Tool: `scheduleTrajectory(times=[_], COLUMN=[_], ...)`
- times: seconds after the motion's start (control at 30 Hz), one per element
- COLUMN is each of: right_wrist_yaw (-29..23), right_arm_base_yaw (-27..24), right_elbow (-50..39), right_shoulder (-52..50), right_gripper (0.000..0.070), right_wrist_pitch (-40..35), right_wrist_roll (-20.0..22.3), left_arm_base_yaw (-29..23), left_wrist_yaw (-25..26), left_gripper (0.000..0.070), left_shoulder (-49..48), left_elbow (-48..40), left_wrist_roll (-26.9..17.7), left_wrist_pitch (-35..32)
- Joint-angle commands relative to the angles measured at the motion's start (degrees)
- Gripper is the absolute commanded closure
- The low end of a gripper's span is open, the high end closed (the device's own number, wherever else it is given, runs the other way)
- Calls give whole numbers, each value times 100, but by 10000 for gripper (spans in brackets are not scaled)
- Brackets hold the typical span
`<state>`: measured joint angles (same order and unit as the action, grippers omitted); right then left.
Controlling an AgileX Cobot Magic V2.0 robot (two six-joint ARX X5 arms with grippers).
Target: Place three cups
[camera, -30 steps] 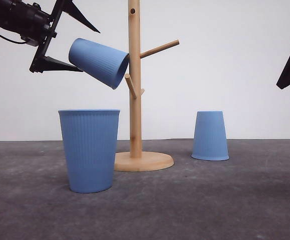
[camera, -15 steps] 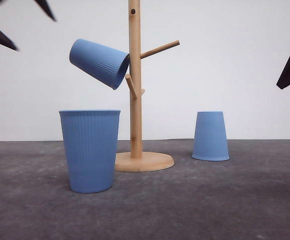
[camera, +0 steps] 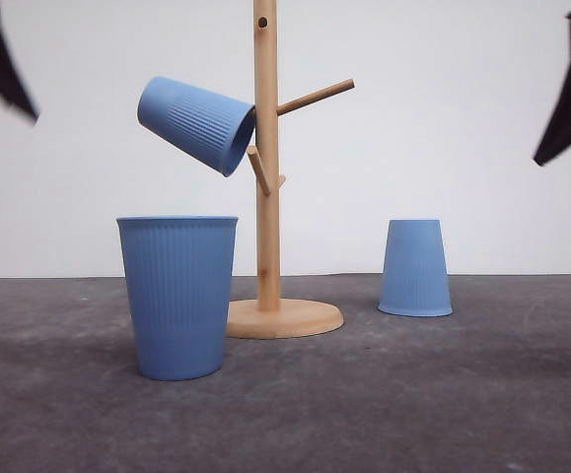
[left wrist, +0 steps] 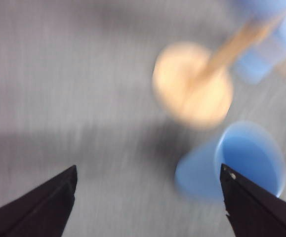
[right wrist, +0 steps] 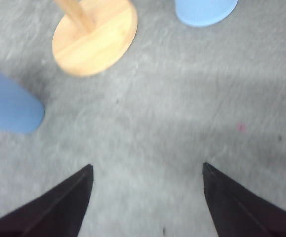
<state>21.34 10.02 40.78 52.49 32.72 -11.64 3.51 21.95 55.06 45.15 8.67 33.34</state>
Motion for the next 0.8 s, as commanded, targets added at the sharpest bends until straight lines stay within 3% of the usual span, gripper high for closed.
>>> scheduleTrajectory(times=[0.0, 0.17, 0.33, 0.5, 0.77], right_wrist_yaw=[-16, -20, -56, -373, -381], right_arm_base_yaw=[-7, -6, -6, -6, -2], right_elbow=[399, 1552, 2747, 3745, 4905], right_shoulder=[375, 1644, 2937, 3970, 5277], right_gripper=[258, 250, 189, 150, 80], right_wrist_pitch=[-12, 227, 236, -58, -410], right_wrist_roll=[-107, -23, 278, 541, 734], left_arm_base_yaw=[4, 4, 4, 4, 4], left_wrist_yaw=[-13, -10, -10, -11, -14], left_gripper=[162, 162, 162, 162, 162], left_shoulder=[-4, -5, -8, -5, -5], left_elbow=[26, 21, 21, 21, 21], left_wrist_roll=[41, 116, 128, 130, 152], left_wrist_pitch=[-115, -281, -292, -293, -293])
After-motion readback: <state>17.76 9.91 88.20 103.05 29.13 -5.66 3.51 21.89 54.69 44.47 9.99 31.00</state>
